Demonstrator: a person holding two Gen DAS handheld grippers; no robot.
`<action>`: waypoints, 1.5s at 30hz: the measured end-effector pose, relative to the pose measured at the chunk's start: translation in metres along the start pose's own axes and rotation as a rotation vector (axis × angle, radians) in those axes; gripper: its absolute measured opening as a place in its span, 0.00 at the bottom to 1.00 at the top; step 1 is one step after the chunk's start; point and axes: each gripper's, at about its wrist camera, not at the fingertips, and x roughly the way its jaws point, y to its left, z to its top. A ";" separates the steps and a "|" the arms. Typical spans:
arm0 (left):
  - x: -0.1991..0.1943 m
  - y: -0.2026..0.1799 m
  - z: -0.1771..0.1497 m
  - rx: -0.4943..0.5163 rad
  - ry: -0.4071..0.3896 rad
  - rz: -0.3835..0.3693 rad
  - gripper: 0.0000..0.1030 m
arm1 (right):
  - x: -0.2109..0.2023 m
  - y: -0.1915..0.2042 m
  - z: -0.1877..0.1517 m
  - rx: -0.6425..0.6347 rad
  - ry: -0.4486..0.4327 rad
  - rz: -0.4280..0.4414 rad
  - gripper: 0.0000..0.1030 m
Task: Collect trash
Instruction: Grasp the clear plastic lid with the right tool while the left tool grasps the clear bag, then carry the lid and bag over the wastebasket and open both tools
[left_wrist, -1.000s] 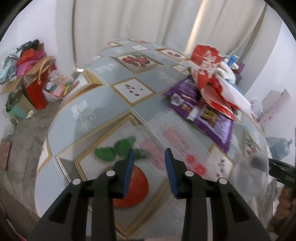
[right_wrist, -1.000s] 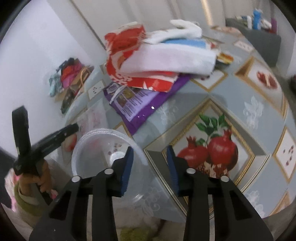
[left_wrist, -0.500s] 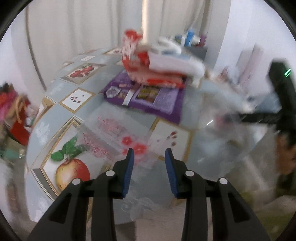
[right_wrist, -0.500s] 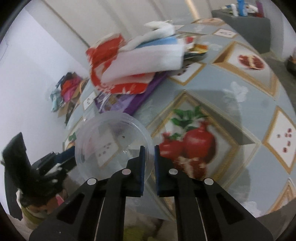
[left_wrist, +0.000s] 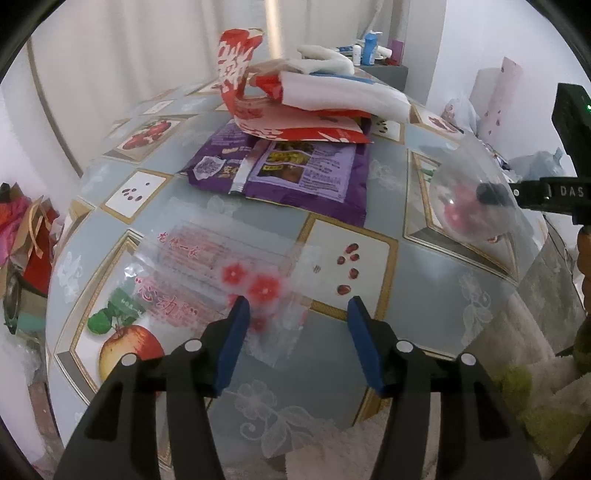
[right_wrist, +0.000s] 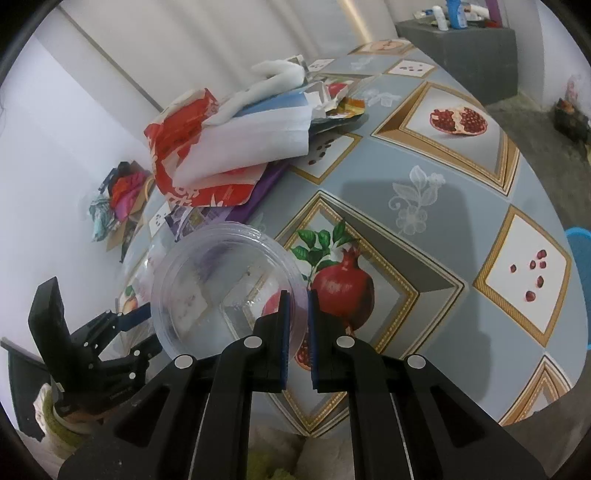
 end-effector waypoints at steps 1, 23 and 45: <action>0.000 0.000 0.000 -0.004 -0.001 0.001 0.52 | 0.001 0.000 0.001 0.000 0.000 -0.001 0.07; -0.003 0.023 0.002 -0.078 -0.054 -0.041 0.13 | 0.008 0.009 0.006 -0.008 0.007 -0.029 0.08; -0.051 0.021 0.021 -0.144 -0.187 -0.159 0.01 | -0.019 0.002 0.005 0.010 -0.080 -0.030 0.04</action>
